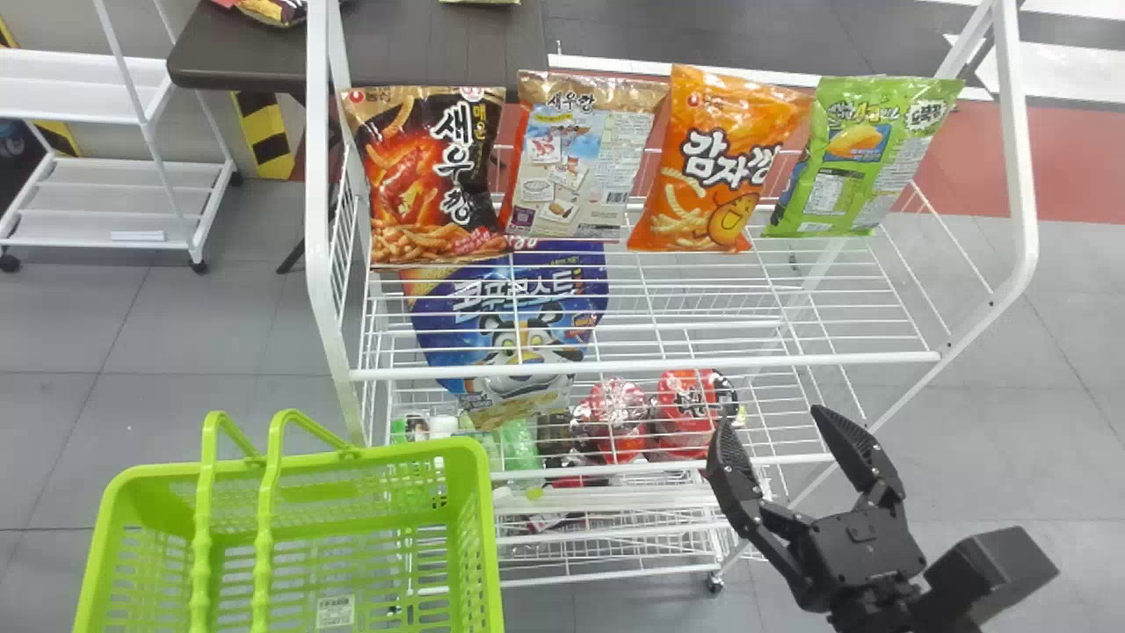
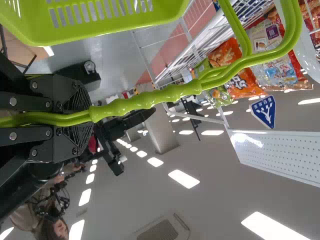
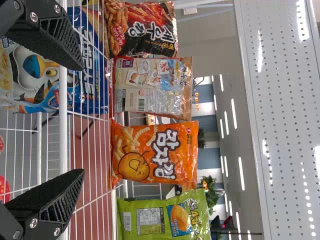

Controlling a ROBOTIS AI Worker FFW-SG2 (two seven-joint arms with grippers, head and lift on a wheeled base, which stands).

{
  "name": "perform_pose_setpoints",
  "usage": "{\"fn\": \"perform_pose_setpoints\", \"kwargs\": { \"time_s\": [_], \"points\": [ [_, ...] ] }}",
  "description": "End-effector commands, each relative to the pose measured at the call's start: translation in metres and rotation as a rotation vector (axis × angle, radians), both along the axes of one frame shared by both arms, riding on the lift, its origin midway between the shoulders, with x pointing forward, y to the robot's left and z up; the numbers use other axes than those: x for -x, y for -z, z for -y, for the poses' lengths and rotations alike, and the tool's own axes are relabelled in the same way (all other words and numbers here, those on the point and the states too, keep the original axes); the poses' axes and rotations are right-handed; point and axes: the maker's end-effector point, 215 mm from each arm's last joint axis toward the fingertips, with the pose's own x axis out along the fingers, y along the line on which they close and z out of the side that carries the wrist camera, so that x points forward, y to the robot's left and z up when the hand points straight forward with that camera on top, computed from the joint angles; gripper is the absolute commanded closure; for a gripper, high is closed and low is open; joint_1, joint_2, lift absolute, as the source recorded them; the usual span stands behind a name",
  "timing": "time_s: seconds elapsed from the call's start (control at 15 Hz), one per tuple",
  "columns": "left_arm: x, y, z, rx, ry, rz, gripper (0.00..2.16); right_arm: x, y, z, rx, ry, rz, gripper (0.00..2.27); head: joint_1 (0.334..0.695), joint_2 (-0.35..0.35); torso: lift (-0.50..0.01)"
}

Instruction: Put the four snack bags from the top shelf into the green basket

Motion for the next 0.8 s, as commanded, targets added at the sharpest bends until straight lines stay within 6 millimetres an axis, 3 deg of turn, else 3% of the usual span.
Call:
{"fn": "perform_pose_setpoints", "kwargs": {
  "time_s": [0.0,0.27,0.47,0.6,0.73],
  "points": [
    [0.001,-0.002,0.0,0.009,0.004,0.004,2.15,-0.002,0.002,-0.004,-0.007,-0.003,-0.001,0.08,0.695,-0.122,0.0],
    [0.0,-0.002,0.002,0.011,0.007,0.003,2.15,-0.024,-0.001,-0.024,-0.028,-0.037,-0.009,0.08,0.695,-0.105,0.0],
    [0.001,-0.001,0.002,0.011,0.009,0.002,2.15,-0.064,-0.014,-0.066,-0.064,-0.099,-0.023,0.08,0.695,-0.066,0.0],
    [0.001,-0.001,0.002,0.012,0.009,0.0,2.15,-0.101,-0.024,-0.094,-0.075,-0.132,-0.053,0.08,0.695,-0.023,0.0],
    [0.001,-0.001,0.002,0.012,0.009,0.0,2.15,-0.134,-0.022,-0.123,-0.075,-0.172,-0.1,0.08,0.695,0.039,0.0]
  ]
}}
